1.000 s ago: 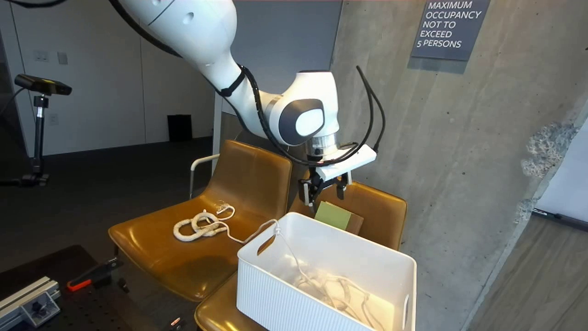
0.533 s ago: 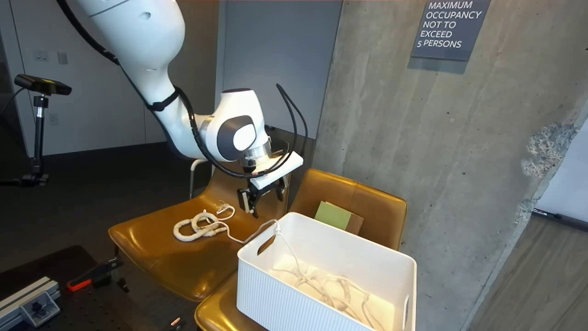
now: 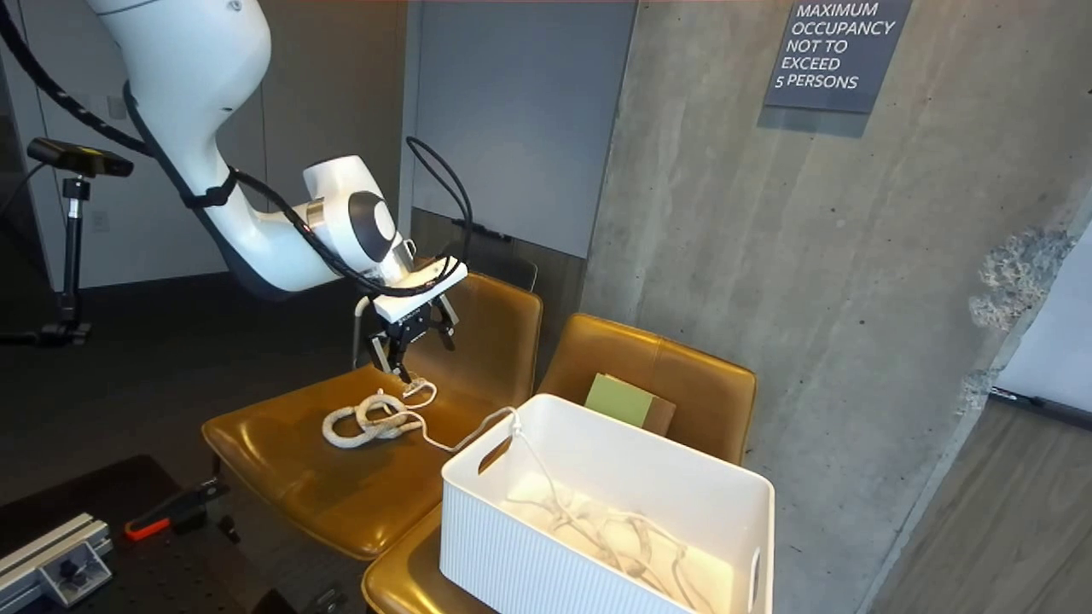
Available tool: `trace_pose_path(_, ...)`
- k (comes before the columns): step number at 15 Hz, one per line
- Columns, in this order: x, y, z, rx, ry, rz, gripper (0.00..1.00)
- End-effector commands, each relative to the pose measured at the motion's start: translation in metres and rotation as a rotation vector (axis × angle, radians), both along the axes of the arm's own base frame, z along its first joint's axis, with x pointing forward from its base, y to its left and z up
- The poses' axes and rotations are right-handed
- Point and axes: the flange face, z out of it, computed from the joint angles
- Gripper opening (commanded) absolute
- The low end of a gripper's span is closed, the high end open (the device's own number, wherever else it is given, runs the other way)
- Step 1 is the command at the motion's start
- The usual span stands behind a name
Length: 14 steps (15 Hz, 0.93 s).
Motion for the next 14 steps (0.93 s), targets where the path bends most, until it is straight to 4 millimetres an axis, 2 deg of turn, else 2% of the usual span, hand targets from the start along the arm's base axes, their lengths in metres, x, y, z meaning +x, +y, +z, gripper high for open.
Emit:
trace_pose_path(1,0.036,-0.009,-0.012,-0.085,0.0,-0.048,1.0)
trace_pose_path(4,0.054,-0.036,-0.035,-0.139,0.076,-0.157,1.0)
trace_pose_path(7,0.049,-0.059,-0.073,-0.173,0.173,-0.227,1.0)
trace_pose_path(10,0.043,-0.064,-0.102,-0.175,0.224,-0.229,1.0)
trace_pose_path(11,0.041,-0.065,-0.105,-0.169,0.232,-0.225,1.0)
trace_pose_path(12,0.041,-0.063,-0.108,-0.159,0.236,-0.223,0.75)
trace_pose_path(13,0.042,-0.062,-0.11,-0.153,0.241,-0.223,0.74)
trace_pose_path(14,0.043,-0.062,-0.111,-0.149,0.244,-0.224,0.65)
